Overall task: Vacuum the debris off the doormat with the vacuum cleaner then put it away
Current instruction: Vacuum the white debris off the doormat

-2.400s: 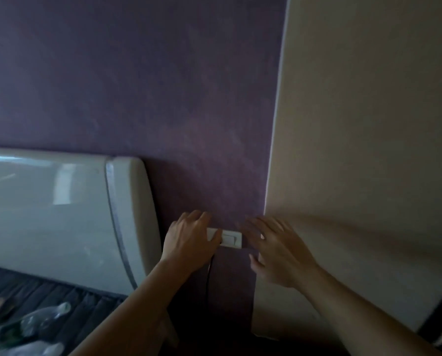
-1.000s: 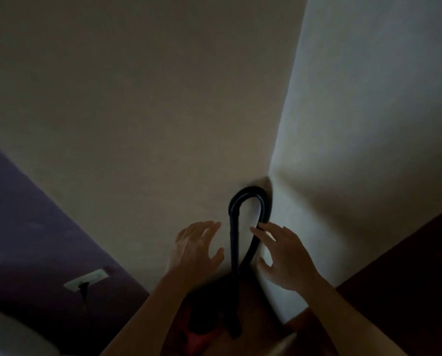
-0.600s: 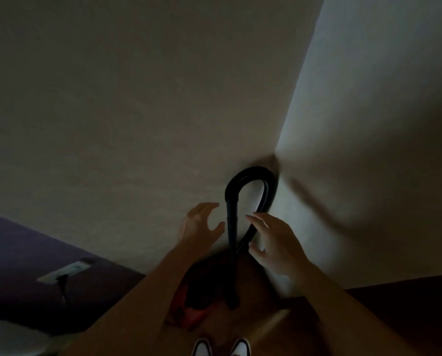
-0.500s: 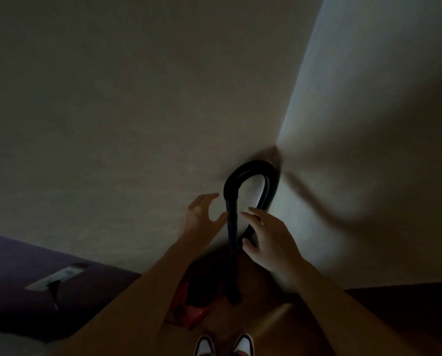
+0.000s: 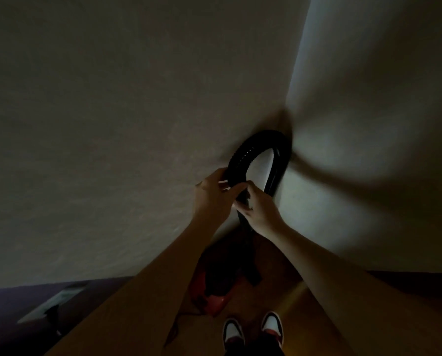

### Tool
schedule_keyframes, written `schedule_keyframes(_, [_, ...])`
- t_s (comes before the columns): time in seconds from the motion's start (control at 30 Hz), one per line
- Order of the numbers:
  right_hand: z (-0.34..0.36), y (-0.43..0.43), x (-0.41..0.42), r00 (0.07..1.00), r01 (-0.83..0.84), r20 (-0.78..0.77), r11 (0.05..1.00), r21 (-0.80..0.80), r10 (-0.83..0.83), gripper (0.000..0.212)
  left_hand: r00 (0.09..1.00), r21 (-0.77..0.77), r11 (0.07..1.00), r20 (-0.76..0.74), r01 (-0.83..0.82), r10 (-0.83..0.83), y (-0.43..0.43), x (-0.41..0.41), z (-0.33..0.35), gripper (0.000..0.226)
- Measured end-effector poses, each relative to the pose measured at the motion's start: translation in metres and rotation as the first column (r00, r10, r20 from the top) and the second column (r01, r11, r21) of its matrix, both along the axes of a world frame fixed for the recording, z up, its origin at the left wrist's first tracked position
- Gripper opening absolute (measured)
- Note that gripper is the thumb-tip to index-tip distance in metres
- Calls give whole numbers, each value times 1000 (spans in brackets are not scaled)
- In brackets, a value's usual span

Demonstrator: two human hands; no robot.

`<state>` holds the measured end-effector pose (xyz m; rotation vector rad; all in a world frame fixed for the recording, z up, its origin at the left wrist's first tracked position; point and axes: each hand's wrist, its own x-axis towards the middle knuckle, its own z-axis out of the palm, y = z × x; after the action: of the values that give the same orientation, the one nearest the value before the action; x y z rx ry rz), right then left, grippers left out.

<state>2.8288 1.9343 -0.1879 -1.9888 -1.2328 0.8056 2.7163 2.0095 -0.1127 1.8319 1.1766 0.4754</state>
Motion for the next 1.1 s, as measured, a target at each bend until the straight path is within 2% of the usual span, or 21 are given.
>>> schedule_keyframes(0.1, [-2,-8,1,995,9,-98,999,42,-5,28,999,-17,1000,47,4,-3,-5,-3,2,22])
schedule_keyframes(0.17, [0,-15,3,995,0,-96,998,61,6,26,999,41,999,42,1,-2,-12,-7,1,29])
schedule_keyframes(0.3, [9,-37,3,999,-32,-30,998,48,34,27,988,321,935,-24,155,-155,-23,-10,8,74])
schedule_keyframes(0.4, [18,-56,-3,996,-48,-69,997,62,52,27,944,481,812,-168,331,-286,-32,-16,23,92])
schedule_keyframes(0.5, [24,-70,-12,995,-53,-84,997,57,57,26,899,641,632,-281,436,-335,-42,-29,32,87])
schedule_keyframes(0.6, [32,-86,-20,993,-72,-87,997,30,75,26,820,691,455,-398,562,-411,-49,-36,38,66])
schedule_keyframes(0.7, [36,-109,-27,994,-85,-63,996,4,85,26,657,682,177,-549,709,-516,-54,-38,48,36])
schedule_keyframes(0.77, [39,-125,-32,993,-90,-77,996,-17,89,26,539,633,16,-645,774,-542,-59,-39,52,34])
schedule_keyframes(0.8, [39,-133,-34,992,-93,-90,995,-34,89,28,502,613,-32,-675,790,-541,-62,-39,52,34])
schedule_keyframes(0.87, [41,-148,-36,989,-92,-120,993,-80,82,33,475,590,-54,-698,806,-537,-70,-39,52,34])
schedule_keyframes(1.0, [40,-185,-47,981,-59,-189,991,-124,35,36,486,601,-58,-695,797,-530,-87,-45,51,36])
schedule_keyframes(1.1, [36,-224,-64,964,12,-263,995,-101,-38,25,441,573,-108,-725,813,-529,-108,-49,50,41])
